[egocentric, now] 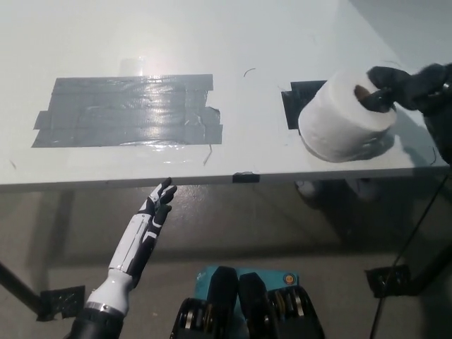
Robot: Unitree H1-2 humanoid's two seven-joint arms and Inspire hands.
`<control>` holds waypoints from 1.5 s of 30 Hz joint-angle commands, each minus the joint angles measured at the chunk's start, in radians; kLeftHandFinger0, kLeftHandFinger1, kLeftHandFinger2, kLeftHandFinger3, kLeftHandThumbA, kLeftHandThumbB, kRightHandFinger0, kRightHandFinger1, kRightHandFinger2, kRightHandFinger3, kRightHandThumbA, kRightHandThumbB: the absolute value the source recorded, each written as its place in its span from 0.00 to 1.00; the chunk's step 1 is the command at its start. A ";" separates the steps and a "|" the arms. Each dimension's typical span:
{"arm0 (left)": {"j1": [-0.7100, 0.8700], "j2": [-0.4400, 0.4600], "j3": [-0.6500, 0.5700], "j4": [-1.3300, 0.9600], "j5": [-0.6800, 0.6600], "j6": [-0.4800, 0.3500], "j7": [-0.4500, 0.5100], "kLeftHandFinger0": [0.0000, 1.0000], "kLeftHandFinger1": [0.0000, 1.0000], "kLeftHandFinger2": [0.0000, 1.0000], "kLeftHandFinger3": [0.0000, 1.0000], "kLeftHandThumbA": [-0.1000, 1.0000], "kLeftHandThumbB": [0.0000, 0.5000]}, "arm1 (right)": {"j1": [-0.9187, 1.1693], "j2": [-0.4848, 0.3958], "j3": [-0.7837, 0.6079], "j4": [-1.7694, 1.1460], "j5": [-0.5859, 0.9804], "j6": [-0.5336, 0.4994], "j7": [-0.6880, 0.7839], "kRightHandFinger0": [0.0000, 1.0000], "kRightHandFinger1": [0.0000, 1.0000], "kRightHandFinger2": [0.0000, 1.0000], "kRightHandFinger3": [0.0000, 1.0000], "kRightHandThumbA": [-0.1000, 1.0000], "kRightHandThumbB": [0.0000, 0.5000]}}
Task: A toilet paper roll is kept on the black spot on the desk infront of the robot and the robot inserts its right thumb into the hole in the centre to grab the roll. Then it passes the roll to a person.
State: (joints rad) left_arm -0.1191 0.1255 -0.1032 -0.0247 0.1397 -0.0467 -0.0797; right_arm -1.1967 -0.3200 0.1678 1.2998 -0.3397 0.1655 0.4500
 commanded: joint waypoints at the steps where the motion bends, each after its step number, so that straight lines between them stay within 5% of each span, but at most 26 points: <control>1: -0.074 0.006 0.011 0.004 -0.012 -0.016 -0.007 1.00 1.00 1.00 1.00 1.00 0.18 | 0.078 0.020 -0.434 -0.070 0.495 0.081 0.146 0.04 0.53 0.95 1.00 0.00 0.28; 5: -0.092 0.009 0.012 0.005 -0.010 -0.015 -0.008 1.00 1.00 1.00 1.00 1.00 0.16 | 0.173 0.058 -0.576 -0.187 0.623 0.142 0.246 0.00 0.49 0.92 1.00 0.00 0.24; 6: -0.101 0.010 0.012 0.012 -0.016 -0.022 -0.012 1.00 1.00 1.00 1.00 1.00 0.15 | 0.200 0.067 -0.606 -0.213 0.657 0.155 0.306 0.00 0.43 0.80 0.98 0.00 0.30; 8: -0.104 0.009 0.011 0.016 -0.020 -0.026 -0.014 1.00 1.00 1.00 1.00 1.00 0.15 | 0.218 0.073 -0.632 -0.225 0.678 0.170 0.347 0.00 0.47 0.88 1.00 0.00 0.22; 9: -0.106 0.007 0.011 0.022 -0.019 -0.034 -0.011 1.00 1.00 1.00 1.00 1.00 0.15 | 0.262 0.095 -0.656 -0.295 0.707 0.194 0.344 0.00 0.51 0.91 1.00 0.00 0.29; 14: -0.110 0.004 0.013 0.023 -0.022 -0.026 -0.010 1.00 1.00 1.00 1.00 1.00 0.15 | 0.344 0.150 -0.699 -0.475 0.775 0.304 0.321 0.00 0.47 0.86 0.96 0.00 0.25; 18: -0.120 0.005 0.013 0.018 -0.016 -0.016 -0.008 1.00 1.00 1.00 1.00 1.00 0.16 | 0.368 0.168 -0.696 -0.538 0.854 0.305 0.291 0.00 0.32 0.78 0.92 0.00 0.23; 24: -0.126 0.005 0.014 0.006 -0.013 -0.008 -0.007 1.00 1.00 1.00 1.00 1.00 0.14 | 0.397 0.186 -0.672 -0.610 0.951 0.305 0.278 0.00 0.26 0.75 0.87 0.00 0.30; 29: -0.138 0.003 0.011 0.013 -0.007 -0.016 -0.004 1.00 1.00 1.00 1.00 1.00 0.16 | 0.438 0.200 -0.632 -0.707 1.057 0.305 0.227 0.00 0.21 0.74 0.69 0.00 0.30; 34: -0.128 0.003 0.007 0.012 -0.008 -0.017 -0.007 1.00 1.00 1.00 1.00 1.00 0.15 | 0.507 0.223 -0.557 -0.860 1.120 0.305 0.168 0.00 0.12 0.63 0.51 0.00 0.35; 37: -0.108 0.003 -0.001 0.005 0.001 -0.020 -0.008 1.00 1.00 1.00 1.00 1.00 0.13 | 0.570 0.238 -0.499 -0.962 1.205 0.305 0.109 0.00 0.14 0.67 0.53 0.00 0.34; 40: -0.106 0.004 0.000 0.005 -0.002 -0.020 -0.009 1.00 1.00 1.00 1.00 1.00 0.13 | 0.589 0.247 -0.474 -1.001 1.241 0.305 0.091 0.00 0.11 0.60 0.46 0.00 0.33; 45: -0.124 0.010 0.010 0.004 -0.006 -0.001 -0.009 1.00 1.00 1.00 1.00 1.00 0.11 | 0.582 0.243 -0.446 -1.024 1.287 0.305 0.049 0.00 0.13 0.63 0.56 0.00 0.33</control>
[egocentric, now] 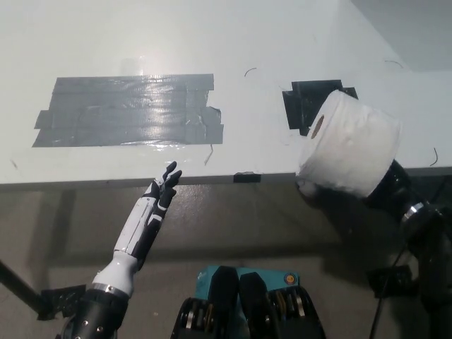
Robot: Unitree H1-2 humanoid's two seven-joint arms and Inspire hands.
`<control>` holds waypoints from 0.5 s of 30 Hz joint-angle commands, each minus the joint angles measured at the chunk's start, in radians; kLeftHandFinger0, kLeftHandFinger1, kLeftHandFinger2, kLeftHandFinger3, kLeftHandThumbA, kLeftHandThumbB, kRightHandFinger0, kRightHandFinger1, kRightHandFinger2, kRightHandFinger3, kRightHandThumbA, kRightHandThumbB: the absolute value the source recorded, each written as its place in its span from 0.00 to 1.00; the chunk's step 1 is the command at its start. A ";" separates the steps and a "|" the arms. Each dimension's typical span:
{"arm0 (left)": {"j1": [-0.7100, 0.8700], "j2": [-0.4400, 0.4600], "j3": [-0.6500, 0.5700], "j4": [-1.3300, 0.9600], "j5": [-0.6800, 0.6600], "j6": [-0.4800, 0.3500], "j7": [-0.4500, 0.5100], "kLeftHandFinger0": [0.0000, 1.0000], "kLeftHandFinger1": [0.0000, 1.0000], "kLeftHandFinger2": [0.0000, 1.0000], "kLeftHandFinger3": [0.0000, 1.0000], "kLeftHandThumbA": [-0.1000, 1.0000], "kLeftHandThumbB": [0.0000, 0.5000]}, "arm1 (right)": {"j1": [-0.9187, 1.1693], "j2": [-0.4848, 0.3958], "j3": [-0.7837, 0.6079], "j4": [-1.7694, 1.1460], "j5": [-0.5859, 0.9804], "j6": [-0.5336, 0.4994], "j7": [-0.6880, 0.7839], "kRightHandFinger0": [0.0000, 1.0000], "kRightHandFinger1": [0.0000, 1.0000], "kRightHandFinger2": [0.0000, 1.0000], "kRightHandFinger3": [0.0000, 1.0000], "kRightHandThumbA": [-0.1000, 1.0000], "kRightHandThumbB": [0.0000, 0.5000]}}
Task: A toilet paper roll is kept on the black spot on the desk infront of the robot and the robot inserts its right thumb into the hole in the centre to grab the roll. Then it passes the roll to a person.
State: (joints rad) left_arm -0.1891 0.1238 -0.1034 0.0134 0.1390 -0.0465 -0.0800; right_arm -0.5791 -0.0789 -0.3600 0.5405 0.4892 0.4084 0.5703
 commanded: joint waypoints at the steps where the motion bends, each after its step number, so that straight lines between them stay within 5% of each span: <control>1: -0.056 0.011 0.012 -0.034 -0.007 -0.002 -0.008 1.00 1.00 1.00 1.00 1.00 0.11 | -0.037 -0.002 0.090 -0.269 0.475 0.062 -0.077 0.00 0.10 0.59 0.53 0.00 0.32; 4: -0.065 0.012 0.011 -0.027 -0.001 -0.012 -0.005 1.00 1.00 1.00 1.00 1.00 0.13 | -0.047 -0.013 0.095 -0.278 0.482 0.062 -0.085 0.00 0.07 0.58 0.51 0.00 0.32; 7: -0.068 0.011 0.011 -0.021 0.003 -0.016 -0.001 1.00 1.00 1.00 1.00 1.00 0.16 | -0.053 -0.021 0.109 -0.302 0.509 0.062 -0.097 0.00 0.00 0.51 0.31 0.00 0.31; 11: -0.125 0.006 0.013 0.008 0.001 -0.014 0.001 1.00 1.00 1.00 1.00 1.00 0.15 | -0.091 -0.042 0.110 -0.317 0.532 0.062 -0.118 0.00 0.00 0.48 0.24 0.00 0.32; 15: -0.157 0.005 0.015 0.016 0.002 -0.009 0.003 1.00 1.00 1.00 1.00 1.00 0.14 | -0.111 -0.062 0.126 -0.335 0.582 0.062 -0.167 0.00 0.03 0.59 0.24 0.00 0.31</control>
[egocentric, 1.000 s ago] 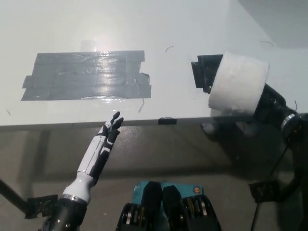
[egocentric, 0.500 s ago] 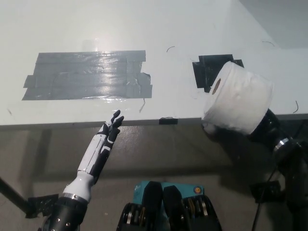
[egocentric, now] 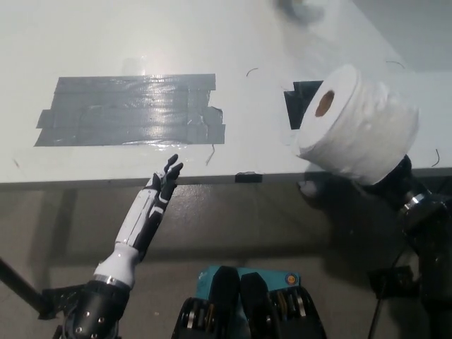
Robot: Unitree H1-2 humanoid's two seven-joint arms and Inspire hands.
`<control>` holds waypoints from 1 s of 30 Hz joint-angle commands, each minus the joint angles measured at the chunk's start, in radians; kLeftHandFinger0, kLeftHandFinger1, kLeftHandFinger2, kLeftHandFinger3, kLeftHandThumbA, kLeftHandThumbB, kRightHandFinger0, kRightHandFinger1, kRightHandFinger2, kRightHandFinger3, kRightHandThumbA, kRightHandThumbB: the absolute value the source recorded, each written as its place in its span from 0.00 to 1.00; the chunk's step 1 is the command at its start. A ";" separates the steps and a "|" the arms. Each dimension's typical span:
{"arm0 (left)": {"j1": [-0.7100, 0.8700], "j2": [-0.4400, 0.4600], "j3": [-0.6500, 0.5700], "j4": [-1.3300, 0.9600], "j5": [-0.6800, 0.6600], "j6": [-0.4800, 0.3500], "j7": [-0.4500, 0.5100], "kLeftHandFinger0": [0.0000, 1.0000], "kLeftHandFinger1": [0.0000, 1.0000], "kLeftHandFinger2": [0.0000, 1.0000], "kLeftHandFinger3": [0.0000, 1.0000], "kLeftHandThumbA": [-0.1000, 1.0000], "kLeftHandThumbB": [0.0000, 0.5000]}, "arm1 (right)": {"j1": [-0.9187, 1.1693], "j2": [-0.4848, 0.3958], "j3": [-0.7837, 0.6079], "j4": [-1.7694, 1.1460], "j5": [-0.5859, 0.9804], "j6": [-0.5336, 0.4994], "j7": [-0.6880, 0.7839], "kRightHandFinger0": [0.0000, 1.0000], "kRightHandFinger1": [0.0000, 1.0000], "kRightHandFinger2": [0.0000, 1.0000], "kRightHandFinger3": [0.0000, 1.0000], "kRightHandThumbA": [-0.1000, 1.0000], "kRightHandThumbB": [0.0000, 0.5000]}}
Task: A toilet paper roll is kept on the black spot on the desk infront of the robot and the robot inserts its right thumb into the hole in the centre to grab the roll. Then it passes the roll to a person.
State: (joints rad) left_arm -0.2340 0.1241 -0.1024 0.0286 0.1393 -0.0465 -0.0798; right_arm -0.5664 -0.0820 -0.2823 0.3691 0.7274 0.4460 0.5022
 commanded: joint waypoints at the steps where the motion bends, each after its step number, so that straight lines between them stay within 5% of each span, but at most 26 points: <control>1: -0.117 0.005 0.014 0.000 0.005 -0.004 0.003 1.00 1.00 1.00 1.00 1.00 0.14 | -0.129 -0.062 0.049 -0.164 0.345 0.024 -0.106 0.00 0.07 0.65 0.31 0.00 0.31; 8: -0.124 0.012 0.007 -0.006 0.017 0.008 -0.001 1.00 1.00 1.00 1.00 1.00 0.10 | -0.169 -0.075 0.048 -0.148 0.310 0.024 -0.168 0.00 0.37 0.90 0.93 0.00 0.31; 10: -0.122 0.011 0.006 -0.008 0.016 0.009 -0.001 1.00 1.00 1.00 1.00 1.00 0.10 | -0.188 -0.080 0.049 -0.139 0.292 0.024 -0.217 0.00 0.43 0.91 1.00 0.00 0.25; 13: -0.124 0.011 0.005 -0.007 0.020 0.006 0.002 1.00 1.00 1.00 1.00 1.00 0.10 | -0.244 -0.081 0.028 -0.101 0.157 0.024 -0.263 0.00 0.47 0.85 1.00 0.00 0.18; 16: -0.121 0.011 0.005 -0.007 0.018 0.011 -0.001 1.00 1.00 1.00 1.00 1.00 0.11 | -0.276 -0.088 0.032 -0.066 0.091 0.024 -0.305 0.00 0.45 0.83 1.00 0.00 0.20; 24: -0.096 0.012 0.002 -0.024 0.023 0.023 -0.002 1.00 1.00 1.00 1.00 1.00 0.10 | -0.384 -0.130 0.163 0.102 -0.209 -0.069 -0.408 0.01 0.53 0.94 1.00 0.00 0.24; 30: -0.067 0.011 0.000 -0.043 0.024 0.027 -0.002 1.00 1.00 1.00 1.00 1.00 0.08 | -0.435 -0.175 0.351 0.196 -0.466 -0.162 -0.472 0.24 0.68 0.99 0.95 0.00 0.32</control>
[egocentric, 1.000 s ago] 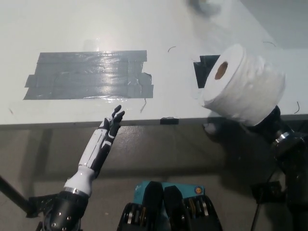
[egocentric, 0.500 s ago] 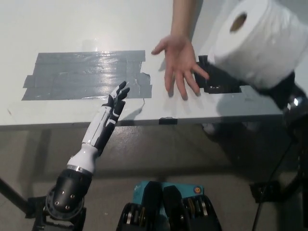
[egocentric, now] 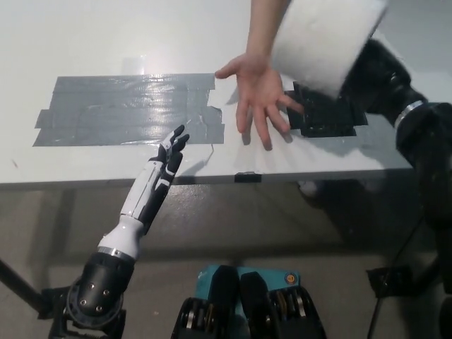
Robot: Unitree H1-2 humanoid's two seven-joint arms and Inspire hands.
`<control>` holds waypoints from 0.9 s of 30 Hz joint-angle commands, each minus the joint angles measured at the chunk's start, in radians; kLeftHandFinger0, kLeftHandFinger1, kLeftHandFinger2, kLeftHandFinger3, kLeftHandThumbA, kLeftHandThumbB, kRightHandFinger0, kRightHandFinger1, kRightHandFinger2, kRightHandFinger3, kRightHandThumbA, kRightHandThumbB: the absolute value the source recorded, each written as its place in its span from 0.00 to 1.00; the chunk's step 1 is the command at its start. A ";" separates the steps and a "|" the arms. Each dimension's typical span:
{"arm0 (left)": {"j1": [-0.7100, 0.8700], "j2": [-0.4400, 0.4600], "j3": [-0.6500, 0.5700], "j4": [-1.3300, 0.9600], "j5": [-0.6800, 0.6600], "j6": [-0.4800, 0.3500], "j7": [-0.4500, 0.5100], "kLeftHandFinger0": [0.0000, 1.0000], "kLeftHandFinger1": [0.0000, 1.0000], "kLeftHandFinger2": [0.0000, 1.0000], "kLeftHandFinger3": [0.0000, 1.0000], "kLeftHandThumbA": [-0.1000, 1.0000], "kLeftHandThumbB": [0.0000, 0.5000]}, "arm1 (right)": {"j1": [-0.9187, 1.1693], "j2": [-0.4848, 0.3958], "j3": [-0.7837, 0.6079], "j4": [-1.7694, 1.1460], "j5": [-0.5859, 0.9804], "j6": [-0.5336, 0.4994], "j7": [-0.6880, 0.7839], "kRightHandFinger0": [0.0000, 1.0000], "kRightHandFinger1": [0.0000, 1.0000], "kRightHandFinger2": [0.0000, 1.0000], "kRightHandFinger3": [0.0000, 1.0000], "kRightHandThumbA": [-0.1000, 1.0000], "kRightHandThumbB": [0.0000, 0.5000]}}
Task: A toilet paper roll is kept on the black spot on the desk infront of the robot and the robot inserts its right thumb into the hole in the centre to grab the roll. Then it passes the roll to a person.
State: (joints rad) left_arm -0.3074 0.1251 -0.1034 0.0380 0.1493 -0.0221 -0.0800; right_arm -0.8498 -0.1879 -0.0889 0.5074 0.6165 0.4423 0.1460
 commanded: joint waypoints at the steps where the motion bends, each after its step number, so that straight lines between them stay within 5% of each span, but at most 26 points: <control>1: 0.011 0.010 -0.001 -0.052 0.016 -0.002 -0.002 1.00 1.00 1.00 1.00 1.00 0.08 | -0.161 -0.076 0.184 0.068 -0.385 -0.166 -0.117 0.23 0.67 1.00 0.94 0.00 0.32; 7: 0.030 0.008 0.000 -0.067 0.011 0.006 -0.004 1.00 1.00 1.00 1.00 1.00 0.09 | -0.241 -0.099 0.321 0.138 -0.509 -0.174 -0.111 0.14 0.66 0.96 0.94 0.00 0.39; 11: 0.033 0.007 0.000 -0.066 0.012 0.004 -0.002 1.00 1.00 1.00 1.00 1.00 0.09 | -0.300 -0.106 0.389 0.192 -0.569 -0.189 -0.109 0.12 0.60 0.96 0.93 0.00 0.32; 15: 0.034 0.010 -0.001 -0.058 0.013 -0.007 -0.003 1.00 1.00 1.00 1.00 1.00 0.10 | -0.348 -0.104 0.420 0.240 -0.593 -0.194 -0.117 0.15 0.64 0.98 0.98 0.00 0.31; 27: 0.033 0.011 -0.004 -0.073 0.021 0.017 -0.006 1.00 1.00 1.00 1.00 1.00 0.10 | -0.409 -0.087 0.438 0.251 -0.667 -0.208 -0.114 0.16 0.63 0.93 0.92 0.00 0.34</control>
State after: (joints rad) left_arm -0.2596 0.1256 -0.1042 0.0021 0.1546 -0.0084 -0.0802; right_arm -1.1557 -0.2483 0.3612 0.7841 0.0517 0.3493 0.0750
